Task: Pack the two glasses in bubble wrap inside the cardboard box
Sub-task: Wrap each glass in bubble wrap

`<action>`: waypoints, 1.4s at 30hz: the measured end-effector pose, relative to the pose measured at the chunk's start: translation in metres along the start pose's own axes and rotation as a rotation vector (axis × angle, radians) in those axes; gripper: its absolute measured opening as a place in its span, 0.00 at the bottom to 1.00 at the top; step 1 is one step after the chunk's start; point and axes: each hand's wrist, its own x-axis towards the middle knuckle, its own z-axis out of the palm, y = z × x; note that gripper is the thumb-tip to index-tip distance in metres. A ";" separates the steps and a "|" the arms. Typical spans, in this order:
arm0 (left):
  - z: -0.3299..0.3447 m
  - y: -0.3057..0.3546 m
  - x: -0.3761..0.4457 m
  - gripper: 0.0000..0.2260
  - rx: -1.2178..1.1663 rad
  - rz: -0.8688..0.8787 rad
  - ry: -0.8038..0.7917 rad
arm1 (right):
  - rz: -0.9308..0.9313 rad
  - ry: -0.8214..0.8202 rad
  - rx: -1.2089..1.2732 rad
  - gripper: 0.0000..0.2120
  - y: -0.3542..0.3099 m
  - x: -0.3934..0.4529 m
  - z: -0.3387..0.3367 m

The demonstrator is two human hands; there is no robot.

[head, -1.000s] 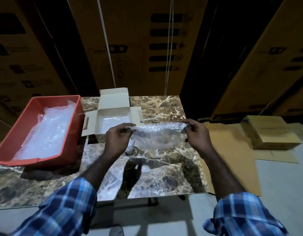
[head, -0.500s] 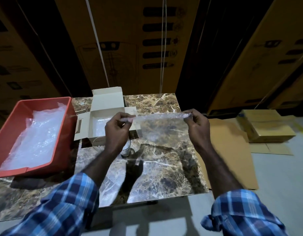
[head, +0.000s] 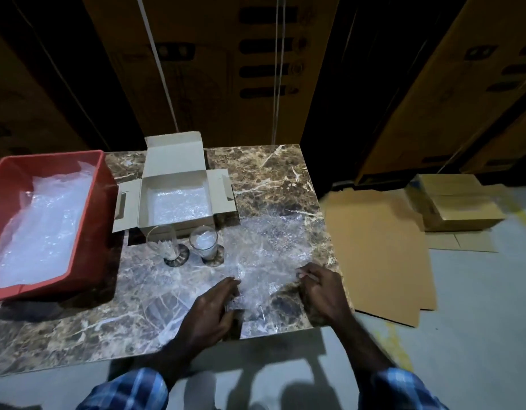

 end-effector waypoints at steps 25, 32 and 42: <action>0.053 -0.026 0.058 0.29 0.403 0.098 -0.164 | -0.292 -0.201 -0.773 0.30 0.059 0.008 0.086; 0.050 -0.033 0.058 0.32 0.467 0.131 -0.164 | -0.120 -0.077 -0.794 0.38 0.072 0.005 0.076; 0.058 -0.011 0.118 0.28 0.459 0.093 -0.138 | -0.227 -0.133 -0.727 0.29 0.037 0.074 0.083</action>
